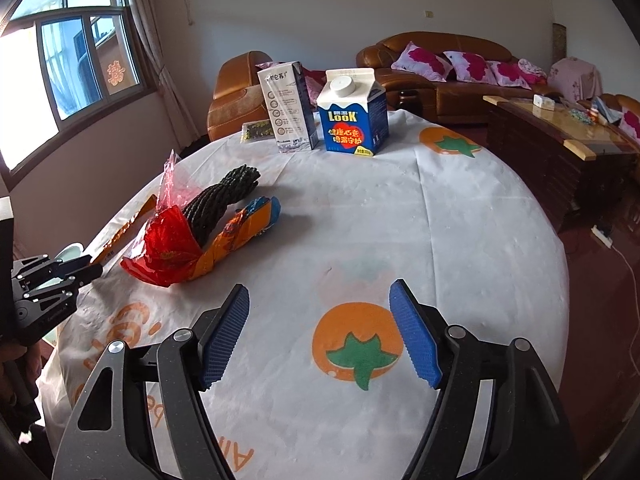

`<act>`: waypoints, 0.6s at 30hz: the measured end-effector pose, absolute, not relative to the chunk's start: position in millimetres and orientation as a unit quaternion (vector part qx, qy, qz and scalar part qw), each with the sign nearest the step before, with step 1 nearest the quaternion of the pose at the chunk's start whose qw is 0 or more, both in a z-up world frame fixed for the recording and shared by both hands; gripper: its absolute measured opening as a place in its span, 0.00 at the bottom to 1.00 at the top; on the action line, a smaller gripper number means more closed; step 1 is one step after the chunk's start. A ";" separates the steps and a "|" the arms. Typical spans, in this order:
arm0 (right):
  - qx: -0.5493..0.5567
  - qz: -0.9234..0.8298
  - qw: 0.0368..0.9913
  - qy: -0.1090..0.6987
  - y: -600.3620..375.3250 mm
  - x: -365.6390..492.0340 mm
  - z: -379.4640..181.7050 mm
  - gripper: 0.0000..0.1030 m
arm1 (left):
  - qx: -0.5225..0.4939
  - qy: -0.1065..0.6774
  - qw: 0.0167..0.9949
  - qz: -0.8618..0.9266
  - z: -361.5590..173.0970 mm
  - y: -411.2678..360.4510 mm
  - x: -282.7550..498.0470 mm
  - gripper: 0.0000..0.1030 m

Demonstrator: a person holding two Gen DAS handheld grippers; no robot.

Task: Collect trash
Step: 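Return the left tool to the table and close on the orange wrapper, then lift the orange wrapper with the left tool while the right tool grasps the red bag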

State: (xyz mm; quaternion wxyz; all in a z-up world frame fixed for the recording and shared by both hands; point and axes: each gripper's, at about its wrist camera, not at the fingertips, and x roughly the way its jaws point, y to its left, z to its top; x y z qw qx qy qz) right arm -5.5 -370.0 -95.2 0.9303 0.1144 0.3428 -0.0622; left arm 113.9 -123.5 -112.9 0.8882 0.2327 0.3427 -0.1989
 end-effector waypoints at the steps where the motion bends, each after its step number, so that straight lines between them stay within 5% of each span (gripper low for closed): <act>1: 0.114 -0.062 0.930 0.343 -368.8 -5.0 -94.3 0.70 | 0.234 0.339 0.889 -0.199 -110.2 -120.7 113.0 0.20; 18: 0.084 -0.046 0.926 0.366 -350.0 88.6 -77.4 0.62 | 0.200 0.323 0.907 -0.181 -87.3 -65.8 100.2 0.18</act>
